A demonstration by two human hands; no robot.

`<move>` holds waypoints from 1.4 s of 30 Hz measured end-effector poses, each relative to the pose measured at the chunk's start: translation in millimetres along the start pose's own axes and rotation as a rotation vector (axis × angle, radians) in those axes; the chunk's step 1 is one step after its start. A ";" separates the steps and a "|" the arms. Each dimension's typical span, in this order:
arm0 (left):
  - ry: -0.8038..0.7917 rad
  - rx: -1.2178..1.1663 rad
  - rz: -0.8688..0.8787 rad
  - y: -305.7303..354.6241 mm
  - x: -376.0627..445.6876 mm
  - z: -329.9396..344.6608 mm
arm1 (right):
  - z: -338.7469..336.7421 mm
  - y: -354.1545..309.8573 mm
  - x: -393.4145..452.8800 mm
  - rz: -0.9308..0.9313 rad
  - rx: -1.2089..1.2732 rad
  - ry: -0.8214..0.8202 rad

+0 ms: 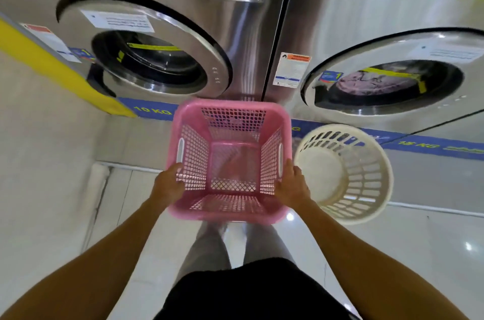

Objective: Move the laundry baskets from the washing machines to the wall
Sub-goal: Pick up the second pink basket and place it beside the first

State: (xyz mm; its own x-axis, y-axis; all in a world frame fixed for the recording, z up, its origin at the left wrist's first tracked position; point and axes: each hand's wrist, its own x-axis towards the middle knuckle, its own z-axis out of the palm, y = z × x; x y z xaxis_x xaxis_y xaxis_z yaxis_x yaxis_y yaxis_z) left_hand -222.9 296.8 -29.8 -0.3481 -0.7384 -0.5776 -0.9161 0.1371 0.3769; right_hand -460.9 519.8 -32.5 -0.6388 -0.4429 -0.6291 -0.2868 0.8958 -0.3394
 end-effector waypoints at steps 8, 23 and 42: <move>0.132 0.087 -0.042 -7.3 71.4 18.4 | 26.5 -7.0 57.6 0.097 0.123 0.170; 0.275 -0.025 -0.095 -25.5 48.0 30.1 | 18.0 7.2 76.1 -0.036 -0.094 0.131; 0.613 -0.453 -0.654 -161.6 -224.5 59.5 | 61.3 -128.6 -51.8 -0.635 -0.392 -0.161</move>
State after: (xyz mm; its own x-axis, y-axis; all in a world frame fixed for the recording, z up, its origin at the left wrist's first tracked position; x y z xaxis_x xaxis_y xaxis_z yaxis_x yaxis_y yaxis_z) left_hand -8.5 479.7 -4.1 0.4760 -0.8088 -0.3455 -0.6841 -0.5873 0.4325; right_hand -347.2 425.3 0.9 -0.1632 -0.8505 -0.4999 -0.8161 0.4011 -0.4160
